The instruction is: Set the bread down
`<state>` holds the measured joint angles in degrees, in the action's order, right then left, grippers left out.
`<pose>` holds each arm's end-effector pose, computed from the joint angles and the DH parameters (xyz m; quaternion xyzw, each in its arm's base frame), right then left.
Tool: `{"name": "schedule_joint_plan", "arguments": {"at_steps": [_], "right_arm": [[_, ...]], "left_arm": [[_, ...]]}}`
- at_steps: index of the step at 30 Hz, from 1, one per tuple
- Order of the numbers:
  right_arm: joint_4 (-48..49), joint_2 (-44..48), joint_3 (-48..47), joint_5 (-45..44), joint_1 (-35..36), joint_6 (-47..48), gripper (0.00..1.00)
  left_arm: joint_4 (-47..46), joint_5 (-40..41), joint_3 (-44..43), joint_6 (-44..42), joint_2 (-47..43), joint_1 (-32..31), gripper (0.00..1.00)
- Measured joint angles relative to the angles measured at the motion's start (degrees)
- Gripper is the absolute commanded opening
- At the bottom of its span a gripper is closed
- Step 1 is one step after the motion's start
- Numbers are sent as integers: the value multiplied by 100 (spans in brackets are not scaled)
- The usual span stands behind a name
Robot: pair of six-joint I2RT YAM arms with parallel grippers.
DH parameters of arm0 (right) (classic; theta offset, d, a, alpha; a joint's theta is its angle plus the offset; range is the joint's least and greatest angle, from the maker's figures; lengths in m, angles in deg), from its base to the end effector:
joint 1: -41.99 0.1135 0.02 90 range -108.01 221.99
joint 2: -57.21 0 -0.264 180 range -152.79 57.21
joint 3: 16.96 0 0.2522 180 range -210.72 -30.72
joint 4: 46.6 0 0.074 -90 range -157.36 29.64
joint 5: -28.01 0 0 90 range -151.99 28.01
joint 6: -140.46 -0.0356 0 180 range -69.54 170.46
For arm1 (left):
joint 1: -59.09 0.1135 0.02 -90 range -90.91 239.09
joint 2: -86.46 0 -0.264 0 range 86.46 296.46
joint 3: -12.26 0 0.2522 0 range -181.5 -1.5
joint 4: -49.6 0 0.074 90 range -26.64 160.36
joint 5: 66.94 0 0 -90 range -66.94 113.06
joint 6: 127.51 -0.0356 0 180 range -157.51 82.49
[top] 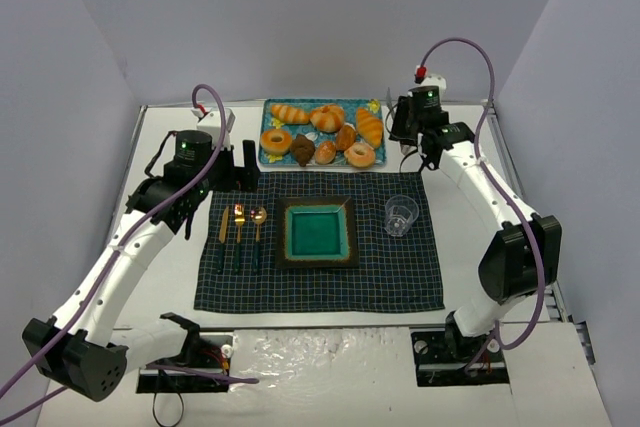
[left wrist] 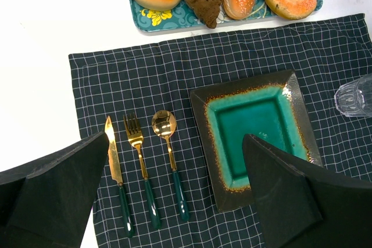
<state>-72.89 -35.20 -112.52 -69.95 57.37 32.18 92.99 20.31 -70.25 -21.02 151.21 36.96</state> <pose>0.3710 0.0969 0.3482 0.0593 0.8313 0.1037 0.5428 0.2276 -0.0944 0.3818 0.0544 0.8444 -0.1953 0.4958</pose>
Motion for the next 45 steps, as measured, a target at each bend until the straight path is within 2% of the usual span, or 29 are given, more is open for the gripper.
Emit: {"name": "schedule_joint_plan", "arguments": {"at_steps": [19,45], "right_arm": [[-75,-1349,-823,258,338,-94,43],[-66,-1667,-866,97,567,-94,43]], "left_arm": [[2,2,2,-2,13,0,97],[0,2,2,-2,15,0,97]]}}
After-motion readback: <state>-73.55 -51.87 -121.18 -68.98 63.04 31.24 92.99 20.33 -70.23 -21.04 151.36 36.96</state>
